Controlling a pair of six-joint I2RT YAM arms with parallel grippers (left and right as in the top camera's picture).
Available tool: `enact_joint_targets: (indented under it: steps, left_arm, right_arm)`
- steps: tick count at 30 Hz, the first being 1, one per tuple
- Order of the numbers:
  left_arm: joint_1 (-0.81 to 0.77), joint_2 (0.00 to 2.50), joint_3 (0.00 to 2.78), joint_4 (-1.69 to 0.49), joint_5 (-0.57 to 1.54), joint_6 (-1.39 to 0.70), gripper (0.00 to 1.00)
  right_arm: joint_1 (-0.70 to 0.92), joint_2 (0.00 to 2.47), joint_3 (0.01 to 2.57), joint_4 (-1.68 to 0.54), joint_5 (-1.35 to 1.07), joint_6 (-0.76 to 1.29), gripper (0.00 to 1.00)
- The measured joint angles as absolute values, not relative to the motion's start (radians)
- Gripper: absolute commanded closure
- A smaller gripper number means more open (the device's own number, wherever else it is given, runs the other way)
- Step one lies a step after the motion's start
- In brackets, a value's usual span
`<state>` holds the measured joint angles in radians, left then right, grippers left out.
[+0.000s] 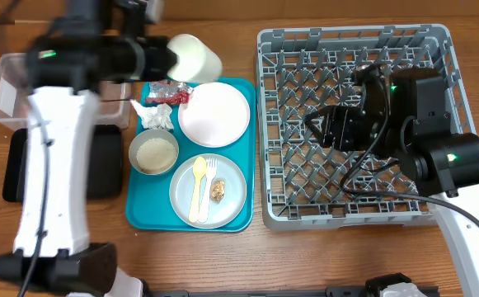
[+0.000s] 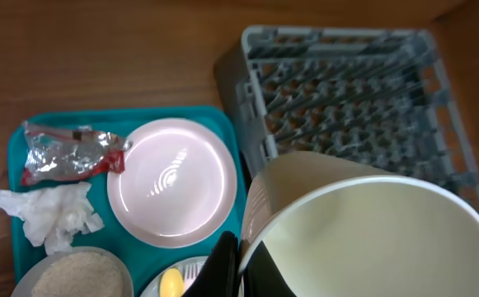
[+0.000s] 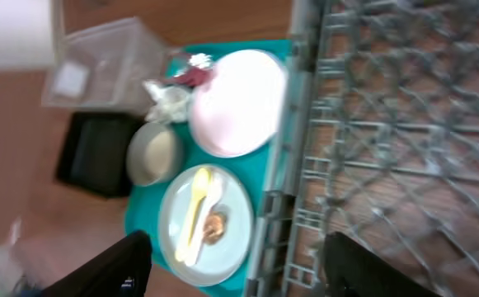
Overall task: Sort waste into correct bins and load items into the dishwasher rack
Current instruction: 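Grasp the white cup on the pink plate with the left gripper, then lift the white cup and hand it to the right gripper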
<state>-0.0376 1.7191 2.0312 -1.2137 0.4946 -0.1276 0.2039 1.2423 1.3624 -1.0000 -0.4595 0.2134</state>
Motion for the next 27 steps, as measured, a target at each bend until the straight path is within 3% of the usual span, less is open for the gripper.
enact_joint_targets:
  steps: [4,13,20,22,27]
  left_arm:
    - [0.091,1.7,2.038,-1.283,0.729,-0.07,0.96]
    - [0.09,1.72,2.037,-1.391,1.165,0.109,0.96]
    - [-0.014,1.72,2.037,-1.383,1.273,0.139,0.96]
    - [-0.078,1.72,2.037,-1.377,1.289,0.143,0.96]
    - [-0.109,1.721,2.037,-1.375,1.329,0.162,0.96]
  right_arm:
    - [0.204,1.242,1.363,-0.905,-0.627,0.157,0.26]
    - [0.204,1.242,1.364,-0.754,-0.959,0.044,0.26]
    - [0.204,1.254,1.369,-0.567,-1.151,0.011,0.25]
    - [0.204,1.258,1.37,-0.498,-1.205,-0.004,0.19]
    - [0.204,1.258,1.371,-0.401,-1.269,-0.022,0.17]
